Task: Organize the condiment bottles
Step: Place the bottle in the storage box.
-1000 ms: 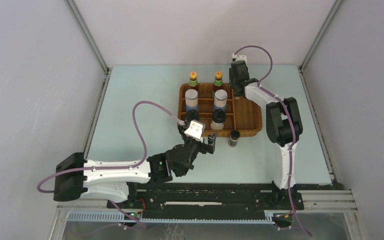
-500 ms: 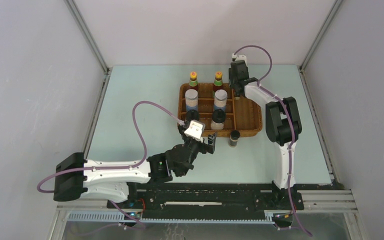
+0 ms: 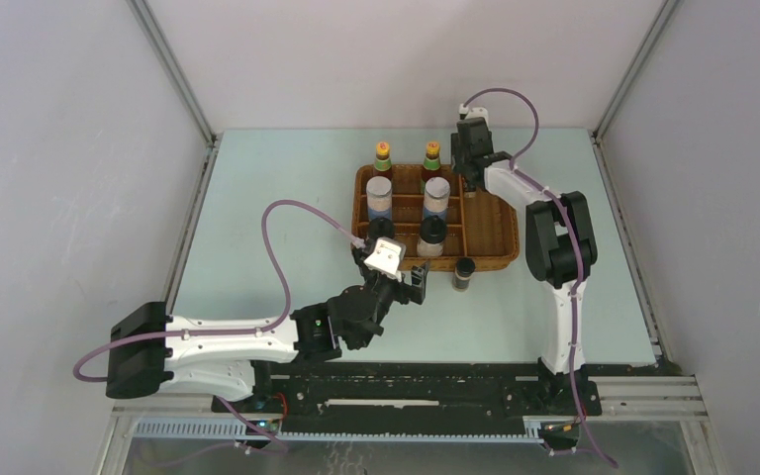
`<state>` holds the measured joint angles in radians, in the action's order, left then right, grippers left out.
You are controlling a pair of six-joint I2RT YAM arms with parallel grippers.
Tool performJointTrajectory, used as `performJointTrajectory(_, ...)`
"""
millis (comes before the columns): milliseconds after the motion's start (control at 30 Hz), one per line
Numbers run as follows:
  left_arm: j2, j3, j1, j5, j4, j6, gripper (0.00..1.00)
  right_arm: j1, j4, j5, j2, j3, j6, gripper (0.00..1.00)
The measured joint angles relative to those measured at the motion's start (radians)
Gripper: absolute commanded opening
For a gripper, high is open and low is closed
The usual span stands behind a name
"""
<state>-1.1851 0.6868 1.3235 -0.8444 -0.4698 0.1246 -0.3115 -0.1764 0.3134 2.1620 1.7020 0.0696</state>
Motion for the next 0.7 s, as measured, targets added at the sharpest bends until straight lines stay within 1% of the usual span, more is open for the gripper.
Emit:
performJointTrajectory(200, 0.000, 0.000, 0.000, 0.000, -0.002, 0.000, 0.85, 0.005, -0.014, -0.008, 0.003, 0.031, 0.000, 0.57)
performJointTrajectory(367, -0.002, 0.000, 0.000, 0.000, -0.011, 0.000, 0.84, 0.008, -0.017, -0.011, 0.011, 0.060, 0.000, 0.54)
performJointTrajectory(567, -0.005, 0.000, 0.000, 0.000, -0.019, 0.000, 0.85, 0.011, -0.021, -0.018, 0.022, 0.077, 0.000, 0.47)
performJointTrajectory(700, -0.007, 0.000, 0.000, 0.000, -0.021, 0.000, 0.85, 0.015, -0.022, -0.027, 0.023, 0.077, 0.000, 0.39)
